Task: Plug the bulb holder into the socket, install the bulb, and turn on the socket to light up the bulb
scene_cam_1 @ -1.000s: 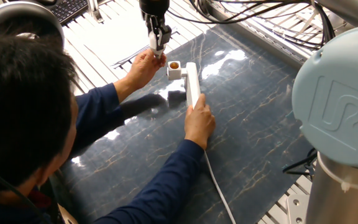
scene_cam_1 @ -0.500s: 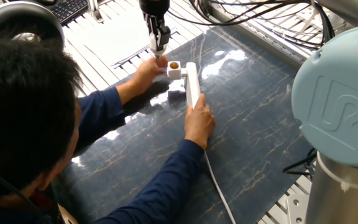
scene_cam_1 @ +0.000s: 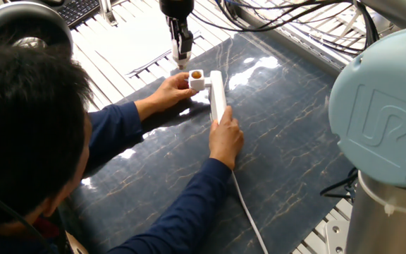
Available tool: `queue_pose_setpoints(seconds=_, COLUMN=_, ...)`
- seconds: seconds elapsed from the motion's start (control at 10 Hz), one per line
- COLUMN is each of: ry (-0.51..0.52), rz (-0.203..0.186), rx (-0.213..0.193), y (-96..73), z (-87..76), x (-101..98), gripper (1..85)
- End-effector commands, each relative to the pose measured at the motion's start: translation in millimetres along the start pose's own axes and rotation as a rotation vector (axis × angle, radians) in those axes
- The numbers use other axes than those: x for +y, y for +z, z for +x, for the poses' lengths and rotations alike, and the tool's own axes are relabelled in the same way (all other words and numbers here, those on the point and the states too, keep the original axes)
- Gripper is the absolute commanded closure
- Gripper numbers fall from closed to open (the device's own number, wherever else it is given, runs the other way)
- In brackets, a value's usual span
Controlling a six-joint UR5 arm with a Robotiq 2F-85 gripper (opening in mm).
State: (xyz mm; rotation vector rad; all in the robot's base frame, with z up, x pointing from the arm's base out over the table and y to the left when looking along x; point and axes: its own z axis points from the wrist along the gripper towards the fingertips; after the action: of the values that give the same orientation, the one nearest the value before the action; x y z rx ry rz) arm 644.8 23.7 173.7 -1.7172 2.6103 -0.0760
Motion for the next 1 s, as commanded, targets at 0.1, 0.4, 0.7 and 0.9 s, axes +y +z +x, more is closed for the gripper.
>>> queue_pose_setpoints(seconds=0.1, ry=0.193, rz=-0.065, rx=0.013, y=-1.0, z=3.8, x=16.0, gripper=84.7)
queue_pose_setpoints(seconds=0.4, ry=0.218, rz=-0.062, rx=0.021, y=0.6, z=11.9, x=8.8, gripper=84.7)
queue_pose_setpoints(seconds=0.7, ry=0.23, rz=-0.059, rx=0.017, y=3.5, z=13.7, x=4.9, gripper=84.7)
queue_pose_setpoints(seconds=0.9, ry=0.233, rz=-0.062, rx=0.015, y=7.1, z=12.8, x=3.5, gripper=84.7)
